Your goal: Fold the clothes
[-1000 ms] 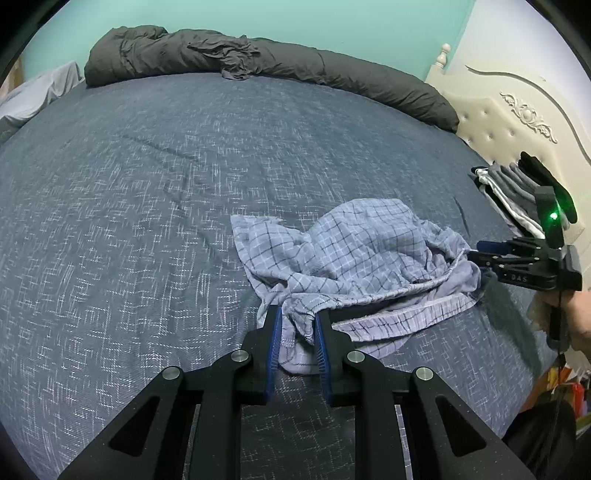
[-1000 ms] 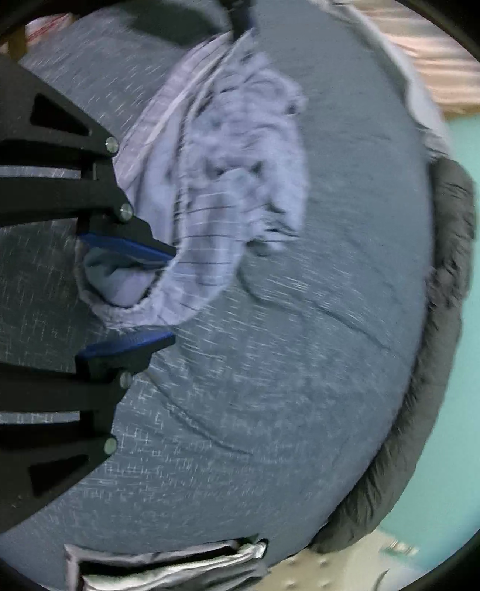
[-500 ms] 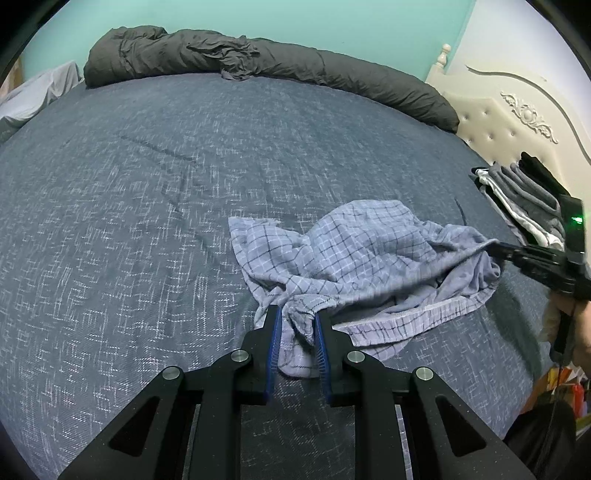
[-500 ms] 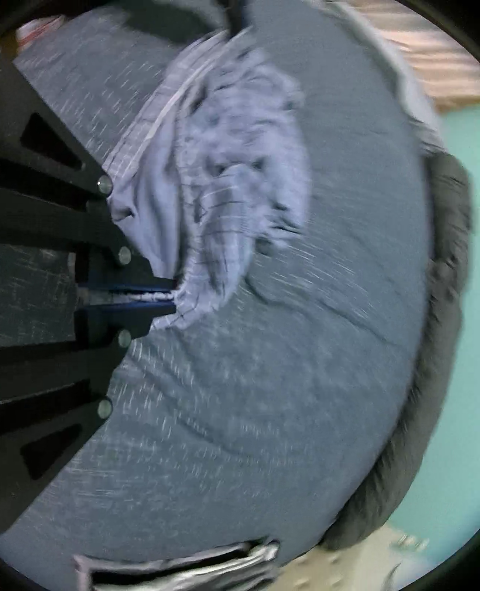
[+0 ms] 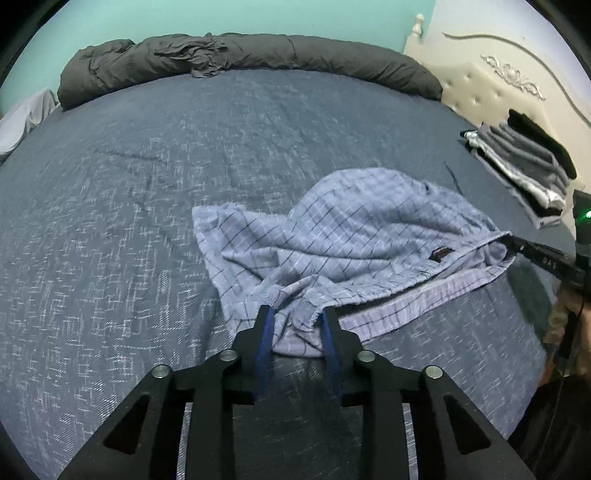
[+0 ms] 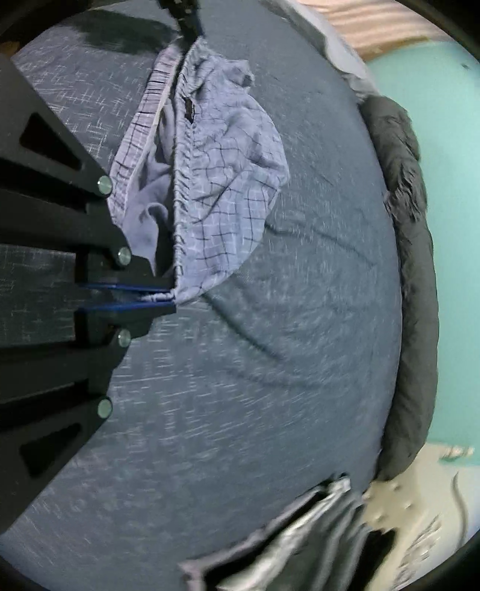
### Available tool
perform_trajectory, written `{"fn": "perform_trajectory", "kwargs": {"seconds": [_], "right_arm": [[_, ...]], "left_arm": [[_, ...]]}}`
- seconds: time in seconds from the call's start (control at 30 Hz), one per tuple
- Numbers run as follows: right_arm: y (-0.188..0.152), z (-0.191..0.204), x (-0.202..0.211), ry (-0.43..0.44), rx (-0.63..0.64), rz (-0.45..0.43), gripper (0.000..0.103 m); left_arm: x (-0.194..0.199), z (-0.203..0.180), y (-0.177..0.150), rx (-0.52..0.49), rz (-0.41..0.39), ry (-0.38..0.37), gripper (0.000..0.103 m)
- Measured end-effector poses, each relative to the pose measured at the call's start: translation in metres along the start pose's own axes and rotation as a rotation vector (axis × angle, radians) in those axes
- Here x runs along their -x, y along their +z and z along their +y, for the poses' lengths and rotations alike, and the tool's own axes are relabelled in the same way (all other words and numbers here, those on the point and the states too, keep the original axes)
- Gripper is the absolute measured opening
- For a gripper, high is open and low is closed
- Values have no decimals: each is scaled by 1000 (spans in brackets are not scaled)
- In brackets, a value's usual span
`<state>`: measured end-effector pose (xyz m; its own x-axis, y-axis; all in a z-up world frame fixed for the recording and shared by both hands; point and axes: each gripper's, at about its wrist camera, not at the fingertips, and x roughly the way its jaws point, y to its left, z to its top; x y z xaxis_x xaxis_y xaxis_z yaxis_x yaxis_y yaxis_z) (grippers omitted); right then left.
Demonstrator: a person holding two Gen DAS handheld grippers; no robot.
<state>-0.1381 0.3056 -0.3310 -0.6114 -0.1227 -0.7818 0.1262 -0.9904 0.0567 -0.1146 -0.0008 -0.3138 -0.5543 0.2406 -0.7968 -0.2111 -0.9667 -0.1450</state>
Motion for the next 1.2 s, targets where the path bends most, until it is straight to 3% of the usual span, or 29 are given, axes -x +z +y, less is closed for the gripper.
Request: {"fn": "perform_trajectory", "kwargs": {"seconds": [0.3, 0.47, 0.6, 0.73, 1.03, 1.2], "right_arm": [[-9, 2, 2, 52, -100, -67, 5], [-15, -2, 0, 59, -118, -58, 5], [-16, -6, -4, 73, -147, -51, 5], [-17, -12, -7, 99, -185, -42, 5], [-1, -1, 41, 126, -141, -120, 5], [41, 15, 81, 165, -48, -156, 5]], "left_arm": [[-1, -1, -5, 16, -3, 25, 29], [-4, -4, -5, 13, 3, 25, 29], [-3, -7, -5, 8, -4, 30, 11], [5, -10, -3, -1, -25, 36, 5], [71, -7, 21, 22, -140, 31, 5], [125, 3, 43, 23, -203, 46, 4]]}}
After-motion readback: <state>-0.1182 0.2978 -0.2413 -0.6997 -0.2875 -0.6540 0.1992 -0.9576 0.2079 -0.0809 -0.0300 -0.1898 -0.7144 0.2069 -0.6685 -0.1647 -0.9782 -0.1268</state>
